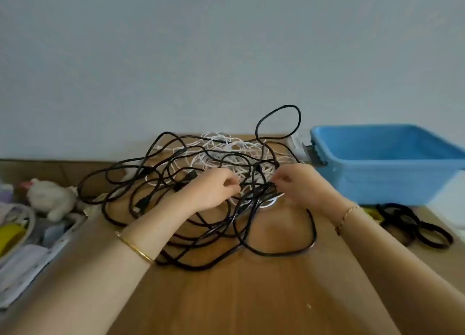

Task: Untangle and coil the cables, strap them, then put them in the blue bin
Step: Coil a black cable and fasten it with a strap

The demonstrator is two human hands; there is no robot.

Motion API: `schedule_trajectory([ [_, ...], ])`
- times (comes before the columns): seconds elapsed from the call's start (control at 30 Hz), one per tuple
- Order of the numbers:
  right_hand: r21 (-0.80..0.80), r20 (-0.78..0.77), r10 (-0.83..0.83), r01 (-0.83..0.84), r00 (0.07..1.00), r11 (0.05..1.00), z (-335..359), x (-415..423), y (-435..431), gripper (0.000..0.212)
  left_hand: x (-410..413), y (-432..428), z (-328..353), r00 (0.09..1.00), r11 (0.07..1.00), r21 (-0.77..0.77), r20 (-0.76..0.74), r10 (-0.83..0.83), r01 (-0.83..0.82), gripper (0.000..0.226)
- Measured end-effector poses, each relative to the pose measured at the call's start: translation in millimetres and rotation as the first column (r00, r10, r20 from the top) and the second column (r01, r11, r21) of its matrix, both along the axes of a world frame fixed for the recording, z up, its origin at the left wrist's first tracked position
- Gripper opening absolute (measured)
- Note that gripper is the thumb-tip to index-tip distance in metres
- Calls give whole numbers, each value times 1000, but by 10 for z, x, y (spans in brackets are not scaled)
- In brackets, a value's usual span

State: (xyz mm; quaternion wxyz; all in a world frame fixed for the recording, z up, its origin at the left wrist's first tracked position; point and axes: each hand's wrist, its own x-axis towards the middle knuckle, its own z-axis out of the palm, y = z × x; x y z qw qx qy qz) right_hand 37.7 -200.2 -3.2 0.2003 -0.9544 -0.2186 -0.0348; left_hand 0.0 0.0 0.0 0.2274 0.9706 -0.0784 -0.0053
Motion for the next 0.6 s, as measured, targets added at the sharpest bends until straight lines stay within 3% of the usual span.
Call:
schedule_trajectory([
  [0.1,-15,-71,-42,41,997,999,-179,-182,-102,22,-167,-62,-200,997,996,86,-80,23,-16,39],
  [0.23,-11,-151,-43,42,988,999,-252,-385,-106,26,-334,-170,-371,997,980,187,-20,78,-73,57],
  [0.3,34,-167,-36,42,985,999,-269,-422,-47,25,-366,-211,-394,994,981,162,35,104,-108,46],
  [0.4,139,-184,7,19,983,990,-263,-440,111,21,-368,-212,-351,985,988,21,80,153,-155,27],
  [0.47,273,-201,12,45,980,961,-209,-446,213,29,-370,-198,-284,981,978,-127,84,175,-163,24],
  [0.53,431,-270,-14,134,963,892,-142,-430,303,42,-394,-189,-170,982,941,-313,87,166,-132,21],
  [0.6,581,-382,-1,241,924,778,-62,-402,373,39,-433,-174,-28,986,874,-479,93,140,-79,19],
])
